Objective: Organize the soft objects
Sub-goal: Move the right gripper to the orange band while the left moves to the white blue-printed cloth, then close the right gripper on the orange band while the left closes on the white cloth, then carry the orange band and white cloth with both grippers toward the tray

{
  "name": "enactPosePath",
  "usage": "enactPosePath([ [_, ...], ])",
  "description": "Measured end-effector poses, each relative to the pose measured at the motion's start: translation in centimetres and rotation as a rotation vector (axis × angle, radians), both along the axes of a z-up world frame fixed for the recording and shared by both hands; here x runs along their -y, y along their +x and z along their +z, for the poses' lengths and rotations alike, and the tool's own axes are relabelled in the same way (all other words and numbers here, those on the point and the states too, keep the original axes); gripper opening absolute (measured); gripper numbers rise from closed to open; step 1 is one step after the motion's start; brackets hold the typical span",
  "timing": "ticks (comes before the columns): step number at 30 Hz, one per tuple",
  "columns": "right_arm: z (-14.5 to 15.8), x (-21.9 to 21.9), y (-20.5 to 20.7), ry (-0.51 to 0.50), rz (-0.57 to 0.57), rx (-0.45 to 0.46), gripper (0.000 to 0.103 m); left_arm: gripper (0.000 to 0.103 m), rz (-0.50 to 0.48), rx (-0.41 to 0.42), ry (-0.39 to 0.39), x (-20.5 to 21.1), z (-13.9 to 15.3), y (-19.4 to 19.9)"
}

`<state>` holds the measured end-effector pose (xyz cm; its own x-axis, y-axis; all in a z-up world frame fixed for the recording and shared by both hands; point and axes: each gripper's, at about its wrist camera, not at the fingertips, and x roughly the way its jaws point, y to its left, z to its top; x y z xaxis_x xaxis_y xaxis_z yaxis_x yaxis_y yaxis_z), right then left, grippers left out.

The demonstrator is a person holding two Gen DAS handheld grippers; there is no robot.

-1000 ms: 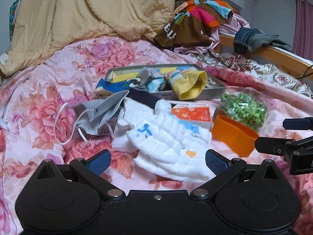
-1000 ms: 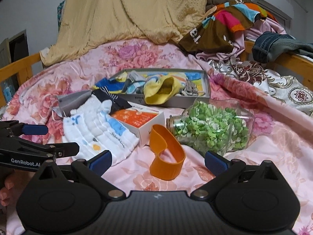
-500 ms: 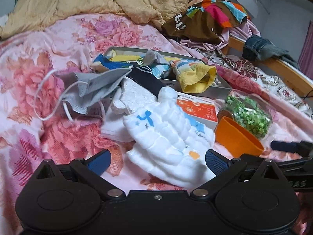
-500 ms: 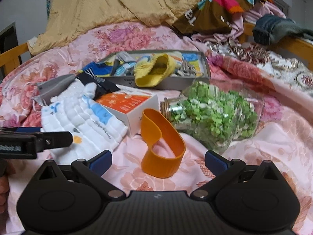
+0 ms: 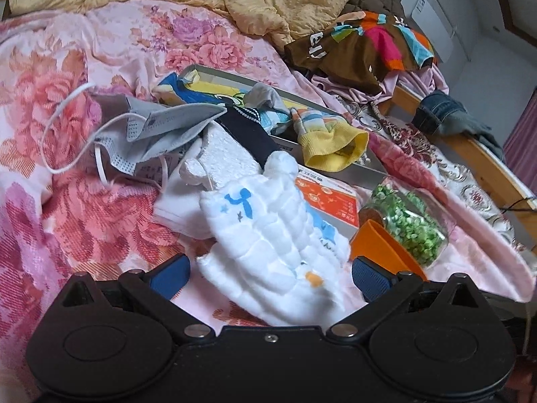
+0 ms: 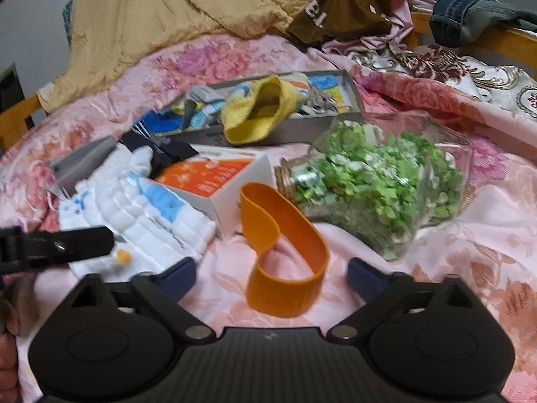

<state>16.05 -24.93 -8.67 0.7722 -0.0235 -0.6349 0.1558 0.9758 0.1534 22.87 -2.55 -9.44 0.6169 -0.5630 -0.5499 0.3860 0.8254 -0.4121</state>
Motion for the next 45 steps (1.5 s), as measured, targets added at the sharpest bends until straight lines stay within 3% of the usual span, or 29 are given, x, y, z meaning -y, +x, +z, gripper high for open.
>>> enactPosePath([
  [4, 0.0, -0.3, 0.2, -0.011, 0.019, 0.001, 0.081, 0.087, -0.003, -0.013, -0.007, 0.2, -0.2, -0.2],
  [12, 0.1, -0.2, 0.1, -0.006, -0.003, 0.010, 0.069, 0.074, 0.017, -0.032, -0.025, 0.1, -0.4, -0.3],
  [17, 0.1, -0.4, 0.0, -0.025, -0.012, 0.012, 0.058, 0.053, 0.024, -0.024, -0.015, 0.6, -0.3, -0.5],
  [23, 0.2, -1.0, 0.0, -0.049, 0.008, 0.010, 0.040, 0.035, 0.026, -0.032, -0.014, 1.1, -0.5, -0.5],
  [28, 0.3, -1.0, 0.0, -0.045, 0.015, 0.006, 0.033, 0.024, 0.049, -0.047, -0.006, 1.1, -0.6, -0.6],
  [34, 0.7, -2.3, -0.3, -0.122, 0.062, -0.017, 0.025, 0.017, 0.056, -0.026, 0.031, 1.5, 0.0, -1.4],
  [38, 1.2, -2.6, -0.9, -0.108, 0.094, -0.008, 0.019, 0.014, 0.051, -0.006, 0.055, 1.9, 0.5, -2.4],
  [45, 3.0, -3.5, -2.6, -0.091, 0.155, 0.056, 0.018, 0.011, 0.060, 0.085, 0.091, 2.6, 2.4, -5.1],
])
